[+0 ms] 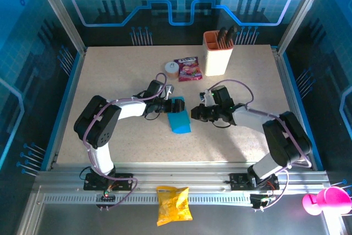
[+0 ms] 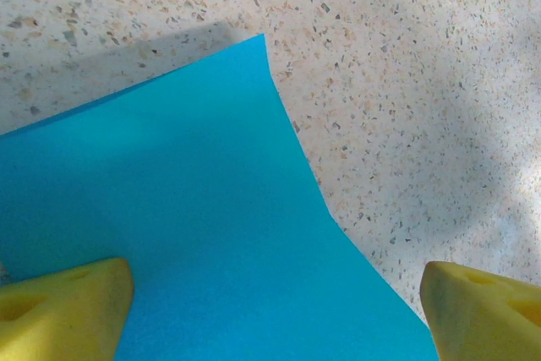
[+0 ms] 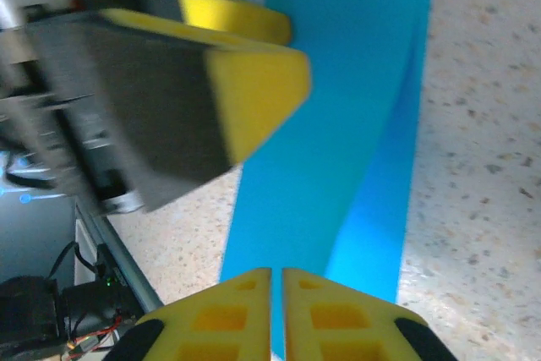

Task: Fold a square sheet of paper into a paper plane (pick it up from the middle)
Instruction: First fold in half a square sheet of paper at the center of the table.

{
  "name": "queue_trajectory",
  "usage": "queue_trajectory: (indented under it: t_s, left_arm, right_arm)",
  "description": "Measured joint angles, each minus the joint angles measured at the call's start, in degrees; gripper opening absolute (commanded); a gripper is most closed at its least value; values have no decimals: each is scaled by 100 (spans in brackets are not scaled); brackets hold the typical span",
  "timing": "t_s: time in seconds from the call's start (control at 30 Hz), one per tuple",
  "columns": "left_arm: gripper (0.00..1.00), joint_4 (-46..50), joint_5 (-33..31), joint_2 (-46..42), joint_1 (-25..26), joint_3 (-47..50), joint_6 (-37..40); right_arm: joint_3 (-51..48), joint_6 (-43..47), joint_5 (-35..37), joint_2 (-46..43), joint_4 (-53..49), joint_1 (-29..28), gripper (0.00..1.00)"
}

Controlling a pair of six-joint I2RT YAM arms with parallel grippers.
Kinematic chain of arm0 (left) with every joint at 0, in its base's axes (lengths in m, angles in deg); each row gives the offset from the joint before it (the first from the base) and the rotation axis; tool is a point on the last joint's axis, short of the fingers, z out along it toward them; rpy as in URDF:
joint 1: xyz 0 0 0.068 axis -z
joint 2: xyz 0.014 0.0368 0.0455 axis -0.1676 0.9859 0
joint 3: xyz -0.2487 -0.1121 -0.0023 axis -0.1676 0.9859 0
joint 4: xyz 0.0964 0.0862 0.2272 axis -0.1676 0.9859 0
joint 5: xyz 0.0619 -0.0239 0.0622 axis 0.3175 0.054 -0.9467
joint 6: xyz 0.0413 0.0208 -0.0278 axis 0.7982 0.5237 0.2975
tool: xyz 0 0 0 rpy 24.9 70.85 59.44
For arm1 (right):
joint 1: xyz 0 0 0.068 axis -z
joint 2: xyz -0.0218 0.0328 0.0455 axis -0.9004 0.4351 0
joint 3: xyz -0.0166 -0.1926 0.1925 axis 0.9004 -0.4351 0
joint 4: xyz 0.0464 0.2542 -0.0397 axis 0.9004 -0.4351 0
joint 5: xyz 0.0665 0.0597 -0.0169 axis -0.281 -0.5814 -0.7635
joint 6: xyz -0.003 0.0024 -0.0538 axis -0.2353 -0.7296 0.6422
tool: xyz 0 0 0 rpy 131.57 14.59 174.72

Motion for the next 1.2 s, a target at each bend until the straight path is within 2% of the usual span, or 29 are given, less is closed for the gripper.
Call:
queue_trajectory:
  t_s: [0.23, 0.4, 0.6, 0.83, 1.2]
  left_arm:
    - [89, -24, 2, 9, -4, 0, 0]
    - [88, -35, 2, 15, -7, 0, 0]
    - [88, -37, 9, 33, -24, 0, -20]
    - [88, -87, 63, 59, -111, -13, -282]
    - [88, -46, 26, 66, -63, -35, -105]
  right_arm:
    - [142, -44, 354, -68, 13, -999, 0]
    - [461, -61, 549, 319, 245, -1611, 0]
    - [590, -170, 688, 922, 715, -1700, 0]
    - [490, -304, 804, 1196, 1591, -1707, 0]
    - [-487, -610, 962, 1316, 3377, -1694, 0]
